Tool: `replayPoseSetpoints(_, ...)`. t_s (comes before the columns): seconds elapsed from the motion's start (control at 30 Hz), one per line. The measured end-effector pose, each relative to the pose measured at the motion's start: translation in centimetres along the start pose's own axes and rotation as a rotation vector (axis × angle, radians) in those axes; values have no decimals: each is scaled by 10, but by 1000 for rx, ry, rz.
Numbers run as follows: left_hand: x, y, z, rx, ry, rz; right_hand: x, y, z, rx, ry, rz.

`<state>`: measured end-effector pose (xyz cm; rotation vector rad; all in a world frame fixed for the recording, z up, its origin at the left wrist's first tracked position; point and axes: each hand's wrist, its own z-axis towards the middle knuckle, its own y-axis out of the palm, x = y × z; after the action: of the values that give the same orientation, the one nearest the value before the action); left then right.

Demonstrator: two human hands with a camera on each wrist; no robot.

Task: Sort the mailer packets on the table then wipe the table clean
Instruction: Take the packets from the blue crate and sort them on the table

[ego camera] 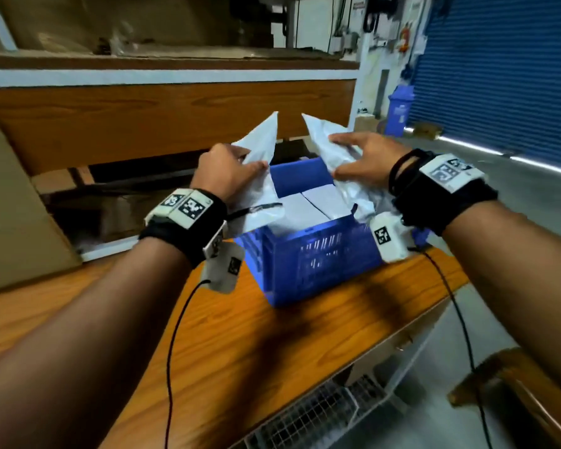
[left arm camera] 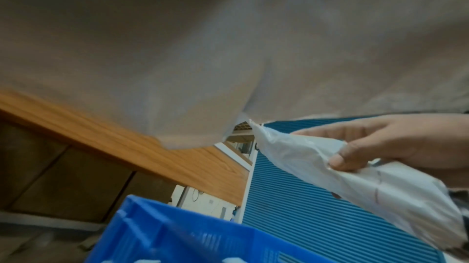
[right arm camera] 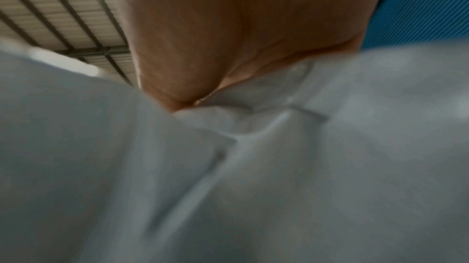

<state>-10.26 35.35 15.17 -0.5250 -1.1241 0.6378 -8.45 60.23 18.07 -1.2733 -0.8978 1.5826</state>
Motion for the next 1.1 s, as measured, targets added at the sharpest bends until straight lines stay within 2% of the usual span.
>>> replayPoseSetpoints(0.13,26,27,34,-14,-24,-7,42,-25,36,-46,18,-76)
replayPoseSetpoints(0.33,43,71,92,-34,-12,6,84,-16,93,-166,22,-244)
replayPoseSetpoints(0.6,58,135,176,-186,-41,35,113,-18,171,-199,45,-314)
replayPoseSetpoints(0.8,45,197,198,-274,-95,89,140,15,206,-355,44,-398)
replayPoseSetpoints(0.93,38,228,198,-337,-92,141,160,39,227,-484,13,-500)
replayPoseSetpoints(1.1,27,264,196,-436,-114,255,179,58,255,-571,-37,-556)
